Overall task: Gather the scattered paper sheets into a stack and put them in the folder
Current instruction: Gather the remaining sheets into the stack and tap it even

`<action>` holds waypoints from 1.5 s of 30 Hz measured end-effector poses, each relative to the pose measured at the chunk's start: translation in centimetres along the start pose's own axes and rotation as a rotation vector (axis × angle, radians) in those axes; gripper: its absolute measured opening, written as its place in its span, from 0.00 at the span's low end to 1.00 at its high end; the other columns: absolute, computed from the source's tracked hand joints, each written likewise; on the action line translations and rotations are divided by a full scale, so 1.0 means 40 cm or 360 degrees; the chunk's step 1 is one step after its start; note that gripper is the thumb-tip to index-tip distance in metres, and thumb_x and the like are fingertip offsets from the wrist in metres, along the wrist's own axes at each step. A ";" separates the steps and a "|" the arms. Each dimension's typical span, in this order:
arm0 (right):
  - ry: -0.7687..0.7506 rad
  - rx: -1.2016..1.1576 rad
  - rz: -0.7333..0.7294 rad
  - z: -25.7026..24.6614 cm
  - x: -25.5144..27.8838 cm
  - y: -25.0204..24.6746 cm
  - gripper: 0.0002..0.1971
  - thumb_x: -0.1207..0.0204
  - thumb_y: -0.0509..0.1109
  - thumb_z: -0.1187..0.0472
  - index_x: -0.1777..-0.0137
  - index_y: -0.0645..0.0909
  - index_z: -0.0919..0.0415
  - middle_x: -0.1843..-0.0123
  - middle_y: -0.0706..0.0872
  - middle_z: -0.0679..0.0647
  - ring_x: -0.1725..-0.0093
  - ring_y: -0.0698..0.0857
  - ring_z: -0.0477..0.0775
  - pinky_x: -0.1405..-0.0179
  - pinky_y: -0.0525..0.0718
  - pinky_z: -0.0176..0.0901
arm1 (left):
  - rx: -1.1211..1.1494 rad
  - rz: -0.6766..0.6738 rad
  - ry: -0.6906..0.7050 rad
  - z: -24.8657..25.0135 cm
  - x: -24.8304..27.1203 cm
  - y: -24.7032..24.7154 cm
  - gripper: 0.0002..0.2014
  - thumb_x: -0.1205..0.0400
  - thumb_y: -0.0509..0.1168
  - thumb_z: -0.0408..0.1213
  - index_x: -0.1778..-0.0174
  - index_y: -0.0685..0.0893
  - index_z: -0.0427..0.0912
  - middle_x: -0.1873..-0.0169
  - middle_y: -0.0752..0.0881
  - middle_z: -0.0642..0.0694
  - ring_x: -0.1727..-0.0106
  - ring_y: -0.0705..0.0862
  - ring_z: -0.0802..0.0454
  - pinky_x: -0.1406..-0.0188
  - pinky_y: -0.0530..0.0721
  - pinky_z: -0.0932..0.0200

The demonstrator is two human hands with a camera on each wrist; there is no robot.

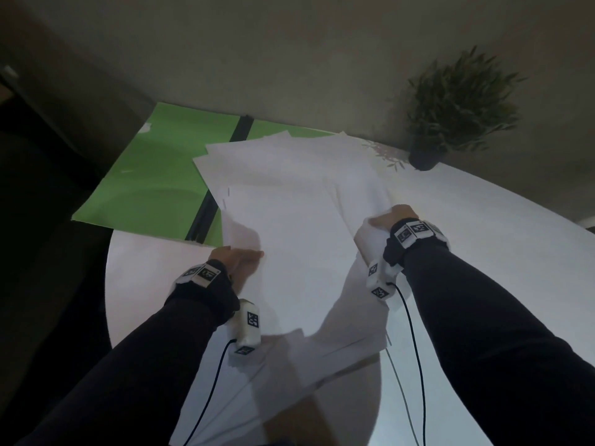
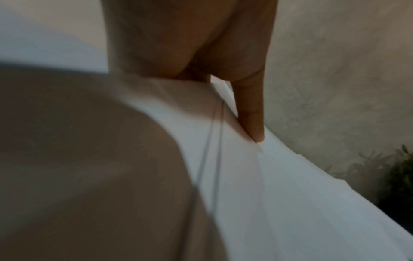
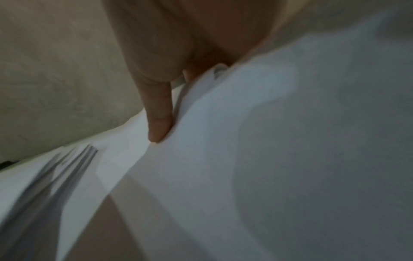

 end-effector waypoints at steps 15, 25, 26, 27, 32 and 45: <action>-0.0198 -0.0179 0.0023 -0.097 0.062 -0.030 0.33 0.25 0.72 0.53 0.25 0.68 0.69 0.27 0.75 0.64 0.29 0.76 0.66 0.34 0.75 0.50 | 0.0048 -0.0008 0.0049 -0.002 0.006 0.009 0.29 0.32 0.78 0.36 0.37 0.78 0.29 0.47 0.85 0.35 0.49 0.82 0.40 0.47 0.81 0.49; -0.0436 -0.0200 0.0596 -0.149 0.107 -0.193 0.17 0.24 0.69 0.62 0.38 0.80 0.70 0.39 0.84 0.67 0.39 0.83 0.67 0.43 0.80 0.50 | 0.0049 0.0009 0.0036 -0.003 0.008 0.012 0.27 0.31 0.78 0.33 0.39 0.78 0.28 0.51 0.84 0.36 0.53 0.80 0.43 0.51 0.78 0.52; -0.0475 -0.0237 0.0675 -0.158 0.122 -0.228 0.17 0.24 0.69 0.61 0.39 0.81 0.71 0.40 0.85 0.68 0.40 0.84 0.67 0.44 0.81 0.50 | 0.0043 -0.0007 0.0017 -0.001 0.017 0.014 0.25 0.30 0.77 0.32 0.40 0.78 0.28 0.54 0.84 0.37 0.56 0.80 0.44 0.54 0.78 0.53; -0.0518 -0.0301 0.0754 -0.166 0.141 -0.264 0.17 0.24 0.69 0.61 0.39 0.81 0.71 0.41 0.85 0.68 0.41 0.84 0.67 0.45 0.81 0.50 | 0.0060 -0.0023 0.0025 0.001 0.018 0.016 0.23 0.30 0.77 0.32 0.42 0.79 0.29 0.57 0.85 0.38 0.59 0.80 0.44 0.57 0.78 0.55; -0.0722 -0.0925 0.1029 -0.189 0.248 -0.441 0.16 0.25 0.70 0.61 0.40 0.83 0.68 0.45 0.88 0.62 0.49 0.87 0.58 0.56 0.81 0.41 | 0.0057 -0.0031 0.0020 -0.002 0.007 0.013 0.29 0.39 0.82 0.36 0.44 0.83 0.28 0.55 0.86 0.38 0.54 0.83 0.42 0.49 0.80 0.52; -0.0333 -0.1175 0.0222 -0.046 0.222 -0.079 0.21 0.32 0.77 0.65 0.39 0.82 0.70 0.41 0.87 0.65 0.43 0.86 0.65 0.40 0.84 0.59 | 0.0058 0.0034 0.0040 0.018 0.066 -0.010 0.23 0.13 0.55 0.42 0.26 0.71 0.33 0.30 0.76 0.35 0.32 0.77 0.36 0.34 0.77 0.47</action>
Point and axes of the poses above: each hand's wrist, its own x-axis away from the middle knuckle, its own y-axis out of the palm, z = x × y, the point moved 9 cm from there along -x, towards the middle knuckle
